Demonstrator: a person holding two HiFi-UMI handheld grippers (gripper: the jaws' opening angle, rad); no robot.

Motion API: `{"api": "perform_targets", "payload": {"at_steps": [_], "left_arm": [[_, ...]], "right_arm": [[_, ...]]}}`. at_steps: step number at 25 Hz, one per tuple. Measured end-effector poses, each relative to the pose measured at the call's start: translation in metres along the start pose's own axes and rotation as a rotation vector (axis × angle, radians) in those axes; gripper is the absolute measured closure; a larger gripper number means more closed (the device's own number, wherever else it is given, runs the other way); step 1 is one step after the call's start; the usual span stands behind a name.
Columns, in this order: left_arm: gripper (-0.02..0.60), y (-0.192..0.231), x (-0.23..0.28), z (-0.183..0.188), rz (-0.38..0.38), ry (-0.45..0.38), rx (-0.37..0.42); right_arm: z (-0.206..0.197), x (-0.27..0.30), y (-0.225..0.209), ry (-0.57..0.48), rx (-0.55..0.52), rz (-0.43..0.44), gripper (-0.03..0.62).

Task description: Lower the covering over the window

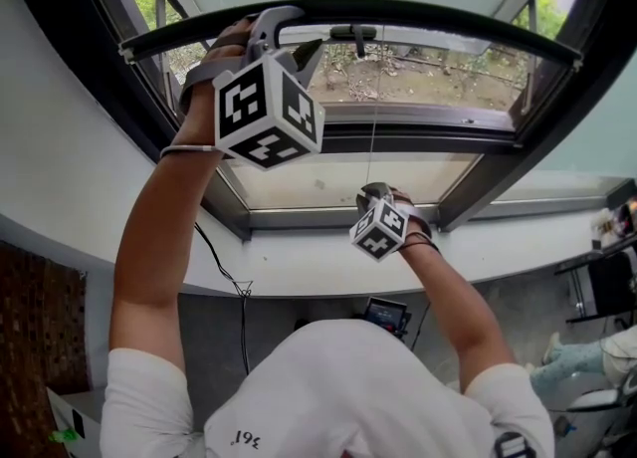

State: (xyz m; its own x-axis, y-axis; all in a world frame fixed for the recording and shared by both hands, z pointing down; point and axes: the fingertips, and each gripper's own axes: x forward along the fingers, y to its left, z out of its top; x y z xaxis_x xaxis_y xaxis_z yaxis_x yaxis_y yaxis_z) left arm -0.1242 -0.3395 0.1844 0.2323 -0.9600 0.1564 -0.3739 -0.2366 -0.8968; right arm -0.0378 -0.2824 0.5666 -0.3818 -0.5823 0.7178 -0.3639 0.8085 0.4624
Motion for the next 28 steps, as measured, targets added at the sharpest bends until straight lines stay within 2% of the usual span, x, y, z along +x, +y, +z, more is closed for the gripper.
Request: {"api": "perform_targets", "payload": {"at_steps": [4, 10, 18, 28], "left_arm": [[0.433, -0.008, 0.004, -0.004, -0.02, 0.056, 0.082], [0.445, -0.042, 0.011, -0.02, -0.107, 0.126, 0.129], [0.445, -0.051, 0.013, -0.024, -0.116, 0.135, 0.116], [0.445, -0.054, 0.012, -0.025, -0.132, 0.154, 0.107]], "right_arm": [[-0.005, 0.003, 0.003, 0.023, 0.008, 0.017, 0.533], [-0.025, 0.015, 0.029, 0.068, -0.023, 0.066, 0.533], [-0.045, 0.02, 0.02, 0.097, 0.042, 0.049, 0.533], [-0.041, 0.014, 0.032, 0.078, 0.054, 0.06, 0.533]]}}
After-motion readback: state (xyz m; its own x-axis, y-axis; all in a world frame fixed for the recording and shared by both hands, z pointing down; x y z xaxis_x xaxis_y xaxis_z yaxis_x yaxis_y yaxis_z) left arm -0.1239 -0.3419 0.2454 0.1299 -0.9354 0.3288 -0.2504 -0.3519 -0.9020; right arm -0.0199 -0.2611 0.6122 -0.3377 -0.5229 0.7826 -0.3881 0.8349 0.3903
